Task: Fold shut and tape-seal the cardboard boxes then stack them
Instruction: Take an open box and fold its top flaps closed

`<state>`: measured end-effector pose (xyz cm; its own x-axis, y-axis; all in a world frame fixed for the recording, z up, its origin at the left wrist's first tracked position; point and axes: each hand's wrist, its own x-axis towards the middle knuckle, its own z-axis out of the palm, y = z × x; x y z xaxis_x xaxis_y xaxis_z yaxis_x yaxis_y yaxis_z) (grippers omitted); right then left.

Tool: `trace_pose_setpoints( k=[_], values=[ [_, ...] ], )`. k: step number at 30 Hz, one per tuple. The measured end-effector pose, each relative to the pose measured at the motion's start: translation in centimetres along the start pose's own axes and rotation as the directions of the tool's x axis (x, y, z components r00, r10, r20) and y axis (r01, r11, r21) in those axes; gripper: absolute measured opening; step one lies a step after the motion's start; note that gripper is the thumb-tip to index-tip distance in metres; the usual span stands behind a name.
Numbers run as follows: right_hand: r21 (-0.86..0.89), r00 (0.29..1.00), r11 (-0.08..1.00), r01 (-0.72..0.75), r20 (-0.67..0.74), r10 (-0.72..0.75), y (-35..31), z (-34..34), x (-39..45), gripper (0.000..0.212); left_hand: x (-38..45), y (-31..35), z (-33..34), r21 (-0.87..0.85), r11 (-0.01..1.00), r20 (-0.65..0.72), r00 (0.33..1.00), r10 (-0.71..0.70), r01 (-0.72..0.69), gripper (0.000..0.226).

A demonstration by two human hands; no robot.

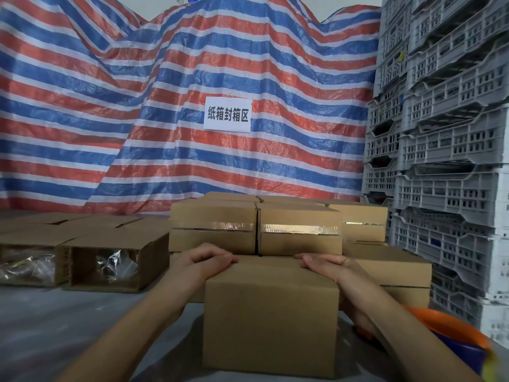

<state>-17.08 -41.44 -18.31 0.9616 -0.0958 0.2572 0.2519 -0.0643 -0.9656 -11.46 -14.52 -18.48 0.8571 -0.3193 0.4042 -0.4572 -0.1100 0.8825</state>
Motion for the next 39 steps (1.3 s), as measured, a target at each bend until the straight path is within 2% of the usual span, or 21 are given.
trace_pose_setpoints(
  k=[3,5,6,8,10,12,15,17,20,23,24,25,27,28,29,31,35,39],
  values=[
    [0.02,1.0,1.0,-0.011,-0.015,0.012,0.0,0.1,0.0,0.051,0.2,1.3,-0.7,0.171,0.985,0.051,0.999,0.014,-0.023,0.013],
    [0.038,0.999,0.999,-0.021,-0.024,0.022,0.0,0.1,0.0,0.051,0.3,2.7,-0.7,0.339,0.938,0.061,0.997,0.053,-0.07,0.011],
    [0.046,0.999,0.998,-0.031,-0.019,0.032,0.0,0.1,-0.1,0.051,0.2,3.5,-0.5,0.414,0.904,0.088,0.993,0.078,-0.108,0.014],
    [0.063,0.999,0.997,-0.046,-0.004,0.047,0.0,0.1,-0.1,0.05,-0.1,5.1,0.7,0.513,0.828,0.204,0.969,0.137,-0.225,0.037],
    [0.085,0.999,0.995,-0.052,0.013,0.052,-0.1,0.0,-0.2,0.047,-0.2,6.1,2.4,0.631,0.697,0.348,0.927,0.138,-0.34,0.064],
    [0.098,0.998,0.994,-0.053,0.029,0.051,-0.3,0.0,-0.4,0.043,0.0,6.4,4.0,0.744,0.542,0.43,0.901,0.061,-0.391,0.085],
    [0.102,0.999,0.994,-0.035,0.011,0.034,-0.5,0.1,-0.7,0.044,-0.1,5.6,5.5,0.831,0.39,0.442,0.896,-0.032,-0.396,0.091],
    [0.09,0.999,0.995,-0.036,0.001,0.037,-0.5,0.3,-0.9,0.045,-0.3,4.9,5.7,0.845,0.354,0.423,0.906,0.018,-0.401,0.084],
    [0.04,0.999,0.999,-0.032,0.005,0.032,-0.6,0.5,-1.2,0.042,-0.3,4.8,5.6,0.845,0.365,0.413,0.91,0.022,-0.392,0.078],
    [-0.246,0.991,0.968,0.041,-0.112,-0.07,-1.3,0.0,-1.1,0.03,-0.3,5.1,5.5,0.84,0.384,0.414,0.91,0.002,-0.383,0.077],
    [-0.382,0.972,0.922,0.063,-0.185,-0.143,-1.6,-0.6,-1.0,0.03,-0.4,5.1,5.5,0.841,0.387,0.41,0.912,0.001,-0.378,0.078],
    [-0.557,0.945,0.829,0.057,-0.239,-0.225,-1.8,-1.5,-1.1,0.032,-0.5,5.1,5.5,0.842,0.386,0.408,0.913,0.001,-0.377,0.079],
    [-0.877,0.907,0.475,-0.076,-0.259,-0.333,-2.0,-3.4,-1.6,0.039,-0.8,5.1,5.5,0.842,0.383,0.407,0.913,0.01,-0.379,0.079],
    [-0.938,0.899,0.305,-0.164,-0.269,-0.345,-1.8,-4.5,-2.2,0.043,-0.9,5.1,5.5,0.842,0.382,0.405,0.914,0.015,-0.379,0.079],
    [-0.955,0.897,0.181,-0.235,-0.285,-0.338,-1.4,-5.3,-2.8,0.047,-1.0,5.1,5.5,0.844,0.382,0.401,0.916,0.02,-0.378,0.079],
    [-0.945,0.9,0.034,-0.327,-0.322,-0.295,-0.4,-6.6,-4.2,0.054,-1.2,5.2,5.7,0.85,0.372,0.39,0.92,0.031,-0.373,0.078],
    [-0.923,0.909,-0.044,-0.382,-0.367,-0.197,1.2,-7.9,-6.2,0.06,-2.2,5.8,6.0,0.863,0.347,0.378,0.925,0.038,-0.367,0.077],
    [-0.91,0.893,0.025,-0.414,-0.411,-0.183,2.0,-7.9,-7.0,0.06,-3.6,6.5,5.8,0.857,0.347,0.393,0.919,0.038,-0.381,0.077]
  ],
)
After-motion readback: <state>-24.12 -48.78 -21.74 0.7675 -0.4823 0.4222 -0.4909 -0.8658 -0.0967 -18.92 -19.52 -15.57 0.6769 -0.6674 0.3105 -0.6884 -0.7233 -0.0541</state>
